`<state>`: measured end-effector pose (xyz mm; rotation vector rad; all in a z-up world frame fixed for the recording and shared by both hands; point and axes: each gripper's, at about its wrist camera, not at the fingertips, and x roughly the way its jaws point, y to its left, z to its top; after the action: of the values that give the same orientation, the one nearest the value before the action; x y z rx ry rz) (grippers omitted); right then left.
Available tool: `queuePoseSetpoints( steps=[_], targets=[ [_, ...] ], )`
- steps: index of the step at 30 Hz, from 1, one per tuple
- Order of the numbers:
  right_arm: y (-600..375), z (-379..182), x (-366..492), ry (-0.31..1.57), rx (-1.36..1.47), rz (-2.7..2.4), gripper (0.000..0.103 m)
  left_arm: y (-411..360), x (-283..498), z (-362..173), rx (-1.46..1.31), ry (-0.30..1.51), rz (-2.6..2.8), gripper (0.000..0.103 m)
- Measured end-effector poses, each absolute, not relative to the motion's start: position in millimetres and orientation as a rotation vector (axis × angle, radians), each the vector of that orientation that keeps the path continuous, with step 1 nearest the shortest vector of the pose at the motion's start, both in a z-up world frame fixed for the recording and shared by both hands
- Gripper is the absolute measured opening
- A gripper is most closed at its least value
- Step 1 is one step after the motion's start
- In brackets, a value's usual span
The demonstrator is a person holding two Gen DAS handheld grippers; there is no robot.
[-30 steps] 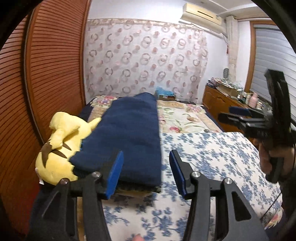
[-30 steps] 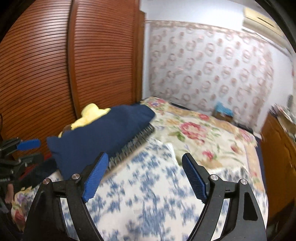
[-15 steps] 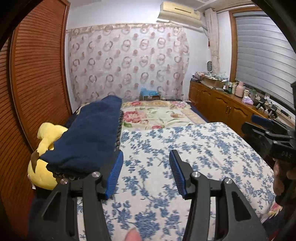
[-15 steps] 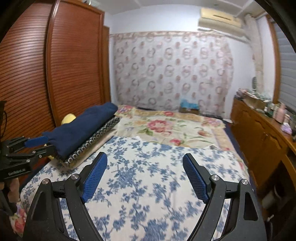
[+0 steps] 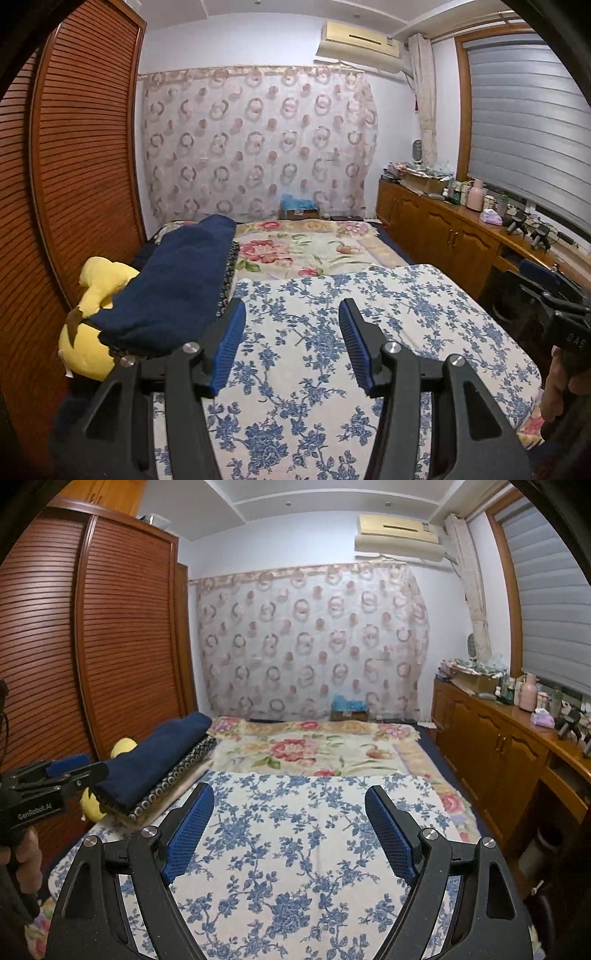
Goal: Fold small clothes
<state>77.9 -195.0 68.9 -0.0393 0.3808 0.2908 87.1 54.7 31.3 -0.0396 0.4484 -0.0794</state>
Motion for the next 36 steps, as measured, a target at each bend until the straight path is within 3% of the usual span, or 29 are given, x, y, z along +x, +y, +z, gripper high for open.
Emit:
queuePoseSetpoints(
  steps=[36],
  targets=[
    [-199.3,66.1,75.3,0.38,-0.032,0.275,0.086,55.5,84.2,32.9,-0.037,0.438,-0.069,0.054]
  ],
)
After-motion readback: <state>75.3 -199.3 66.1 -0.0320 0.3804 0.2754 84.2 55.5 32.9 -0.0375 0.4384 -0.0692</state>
